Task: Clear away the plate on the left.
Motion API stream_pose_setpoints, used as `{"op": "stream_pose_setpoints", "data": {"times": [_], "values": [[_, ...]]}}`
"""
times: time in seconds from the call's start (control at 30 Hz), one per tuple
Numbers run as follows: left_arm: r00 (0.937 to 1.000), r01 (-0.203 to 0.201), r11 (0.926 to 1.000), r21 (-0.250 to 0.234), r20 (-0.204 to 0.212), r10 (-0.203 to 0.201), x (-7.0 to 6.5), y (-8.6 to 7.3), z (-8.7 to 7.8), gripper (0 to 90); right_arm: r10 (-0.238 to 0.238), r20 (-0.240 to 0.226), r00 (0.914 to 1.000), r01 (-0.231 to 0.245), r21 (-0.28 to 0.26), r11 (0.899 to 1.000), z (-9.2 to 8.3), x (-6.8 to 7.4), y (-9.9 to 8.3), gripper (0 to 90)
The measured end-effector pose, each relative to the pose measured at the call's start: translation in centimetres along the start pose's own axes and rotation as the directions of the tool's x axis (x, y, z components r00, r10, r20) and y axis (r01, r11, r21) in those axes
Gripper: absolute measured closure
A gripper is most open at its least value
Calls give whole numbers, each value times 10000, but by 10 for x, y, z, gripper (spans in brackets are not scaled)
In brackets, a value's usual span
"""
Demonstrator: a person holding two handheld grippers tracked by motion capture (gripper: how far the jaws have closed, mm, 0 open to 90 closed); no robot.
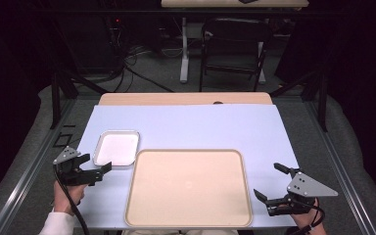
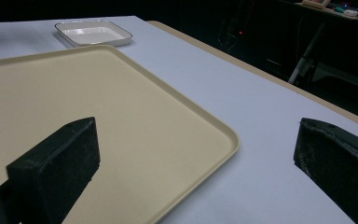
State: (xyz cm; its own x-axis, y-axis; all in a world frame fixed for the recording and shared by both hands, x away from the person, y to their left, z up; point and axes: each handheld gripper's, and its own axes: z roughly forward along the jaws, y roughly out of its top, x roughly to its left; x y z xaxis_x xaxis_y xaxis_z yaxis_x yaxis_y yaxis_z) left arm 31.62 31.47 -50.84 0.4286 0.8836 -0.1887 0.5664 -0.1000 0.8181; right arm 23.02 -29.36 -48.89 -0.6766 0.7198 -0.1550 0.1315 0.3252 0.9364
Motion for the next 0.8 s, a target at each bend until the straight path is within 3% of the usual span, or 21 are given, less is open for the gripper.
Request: {"op": "stream_pose_setpoints", "data": {"times": [0.33, 0.63, 0.8], "values": [[9968, 586, 9977, 339, -558, -567, 25, 5, 18, 1, 36, -25, 10000, -36, 150, 9999, 1, 0, 0, 0], [9864, 1426, 9890, 384, -887, -1388, 53, 7, 31, 90, -8, -33, 10000, 9, 251, 9997, 2, 0, -1, 0], [9806, 1686, 9838, 617, -1113, -1611, 63, 5, 41, 147, -41, -20, 10000, 42, 321, 9995, 3, 1, -1, 0]]}}
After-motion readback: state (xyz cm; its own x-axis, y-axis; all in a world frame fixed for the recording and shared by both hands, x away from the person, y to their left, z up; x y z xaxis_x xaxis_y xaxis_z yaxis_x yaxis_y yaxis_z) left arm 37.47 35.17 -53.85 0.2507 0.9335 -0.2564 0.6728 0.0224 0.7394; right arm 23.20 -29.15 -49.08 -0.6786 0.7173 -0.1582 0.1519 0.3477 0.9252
